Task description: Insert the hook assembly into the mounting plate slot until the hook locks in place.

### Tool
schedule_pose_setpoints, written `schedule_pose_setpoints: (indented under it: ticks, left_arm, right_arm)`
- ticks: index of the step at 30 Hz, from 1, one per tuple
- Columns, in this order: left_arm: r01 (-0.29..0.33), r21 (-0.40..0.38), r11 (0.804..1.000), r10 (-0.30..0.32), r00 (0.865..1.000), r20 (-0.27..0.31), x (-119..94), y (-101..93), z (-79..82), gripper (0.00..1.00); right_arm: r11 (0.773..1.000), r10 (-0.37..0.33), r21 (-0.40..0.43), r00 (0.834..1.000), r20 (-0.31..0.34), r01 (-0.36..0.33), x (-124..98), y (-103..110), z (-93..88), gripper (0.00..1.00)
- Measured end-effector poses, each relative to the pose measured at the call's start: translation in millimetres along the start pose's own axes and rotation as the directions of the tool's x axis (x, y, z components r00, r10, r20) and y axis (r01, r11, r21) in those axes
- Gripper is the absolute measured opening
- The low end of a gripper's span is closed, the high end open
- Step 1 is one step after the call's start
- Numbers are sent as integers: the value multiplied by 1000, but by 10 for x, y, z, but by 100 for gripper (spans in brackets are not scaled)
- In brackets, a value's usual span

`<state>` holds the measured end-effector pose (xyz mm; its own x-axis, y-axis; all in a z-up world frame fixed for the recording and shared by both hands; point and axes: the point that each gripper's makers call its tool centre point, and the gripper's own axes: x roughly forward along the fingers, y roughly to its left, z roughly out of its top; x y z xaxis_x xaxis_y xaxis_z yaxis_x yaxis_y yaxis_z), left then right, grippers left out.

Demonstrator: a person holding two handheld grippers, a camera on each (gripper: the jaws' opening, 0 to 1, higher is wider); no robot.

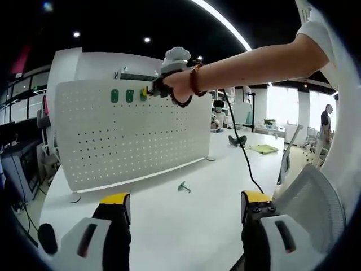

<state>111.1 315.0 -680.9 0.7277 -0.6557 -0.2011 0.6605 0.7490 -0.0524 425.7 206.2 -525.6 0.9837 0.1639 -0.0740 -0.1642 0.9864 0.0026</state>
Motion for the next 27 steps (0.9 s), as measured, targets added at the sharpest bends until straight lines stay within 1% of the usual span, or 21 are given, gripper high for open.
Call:
schedule_pose_setpoints:
  ticks: [2, 4, 7, 8, 9, 10, 11, 13, 14, 16, 19, 21, 25, 27]
  left_arm:
    - [0, 1, 1000, 0, 1000, -3, -1, 4, -11, 82]
    - [-3, 2, 1000, 3, 1000, -7, -3, 11, -19, 82]
    - [-4, -4, 1000, 4, 1000, -4, -4, 20, -18, 82]
    - [-5, -5, 1000, 5, 1000, -4, -5, 22, -18, 82]
    - [-4, -4, 1000, 4, 1000, -6, -4, 22, -22, 82]
    - [-5, -2, 1000, 5, 1000, -8, -4, 22, -24, 82]
    - [-5, -2, 1000, 5, 1000, -8, -4, 22, -25, 82]
    - [-3, -8, 1000, 3, 1000, -7, -1, 15, -26, 82]
    - [-3, -7, 1000, 3, 1000, -7, 5, 14, -28, 82]
    - [2, -6, 1000, -2, 1000, -10, 15, -1, -31, 82]
    - [5, -4, 1000, -5, 1000, -9, 25, -6, -29, 82]
    - [5, -4, 1000, -5, 1000, -8, 26, -3, -25, 82]
    - [6, -3, 1000, -6, 1000, -9, 30, 3, -24, 82]
    - [4, -4, 1000, -4, 1000, -7, 26, 10, -19, 81]
  right_arm:
    - [1000, -3, -18, 1000, -2, 3, 14, 1, 0, 1]
    - [1000, -6, -6, 1000, -4, 6, 8, -2, 1, 1]
    - [998, -15, -65, 1000, -10, 15, 23, 7, -1, 1]
    - [997, -18, -72, 1000, -11, 17, 25, 13, -2, 1]
    - [993, -21, -118, 1000, -17, 19, 16, 15, 1, 1]
    - [989, -26, -146, 999, -20, 23, 15, 17, 3, 1]
    - [988, -27, -155, 999, -21, 24, 13, 21, 4, 1]
    - [989, -30, -146, 999, -23, 27, 28, 19, 0, 1]
    - [992, -33, -120, 999, -26, 30, 31, 14, -5, 1]
    - [992, -37, -119, 999, -39, 32, 40, 6, -2, 1]
    - [994, -32, -109, 999, -37, 28, 25, 15, -5, 2]
    - [997, -33, -72, 998, -46, 30, 16, 13, -4, 2]
    - [997, -48, -59, 997, -56, 44, 18, 12, 2, 2]
    - [997, -52, -51, 997, -61, 49, 8, 31, 1, 4]
